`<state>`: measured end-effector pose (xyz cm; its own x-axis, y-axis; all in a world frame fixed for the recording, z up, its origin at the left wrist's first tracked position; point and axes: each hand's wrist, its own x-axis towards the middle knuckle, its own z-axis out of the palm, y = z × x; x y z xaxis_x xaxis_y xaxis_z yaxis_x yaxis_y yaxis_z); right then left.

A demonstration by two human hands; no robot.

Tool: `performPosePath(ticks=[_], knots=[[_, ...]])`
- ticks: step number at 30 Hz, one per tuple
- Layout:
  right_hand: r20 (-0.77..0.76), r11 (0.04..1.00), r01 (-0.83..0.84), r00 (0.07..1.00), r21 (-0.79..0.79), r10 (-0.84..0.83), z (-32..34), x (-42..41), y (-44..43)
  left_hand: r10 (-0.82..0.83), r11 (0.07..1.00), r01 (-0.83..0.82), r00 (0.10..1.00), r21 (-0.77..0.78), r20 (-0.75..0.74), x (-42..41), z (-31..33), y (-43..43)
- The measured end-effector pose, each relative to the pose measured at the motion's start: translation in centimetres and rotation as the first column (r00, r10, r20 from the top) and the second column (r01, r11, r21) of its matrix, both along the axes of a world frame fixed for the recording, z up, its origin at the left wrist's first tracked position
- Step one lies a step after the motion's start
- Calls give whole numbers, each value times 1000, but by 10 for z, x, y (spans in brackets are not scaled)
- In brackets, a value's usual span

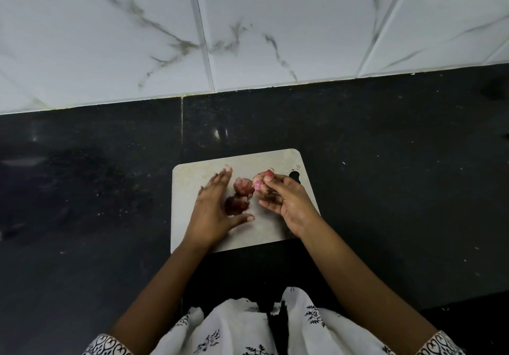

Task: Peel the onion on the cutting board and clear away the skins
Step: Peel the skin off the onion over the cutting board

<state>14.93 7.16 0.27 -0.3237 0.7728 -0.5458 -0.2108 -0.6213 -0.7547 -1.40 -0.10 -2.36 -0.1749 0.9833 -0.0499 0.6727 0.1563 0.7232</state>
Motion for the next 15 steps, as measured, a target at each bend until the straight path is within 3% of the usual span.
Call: performPosePath(ticks=[5, 9, 15], knots=[[18, 999, -27, 999, 22, 26, 8, 0, 2, 168, 977, -202, 922, 65, 348, -1, 25, 3], [34, 991, -118, 993, 61, 116, 23, -3, 6, 215, 977, -160, 671, -144, 710, 6, 52, 18], [181, 963, -206, 968, 172, 175, 46, -6, 12, 303, 936, 70, 344, -346, 889, 9, 60, 30]])
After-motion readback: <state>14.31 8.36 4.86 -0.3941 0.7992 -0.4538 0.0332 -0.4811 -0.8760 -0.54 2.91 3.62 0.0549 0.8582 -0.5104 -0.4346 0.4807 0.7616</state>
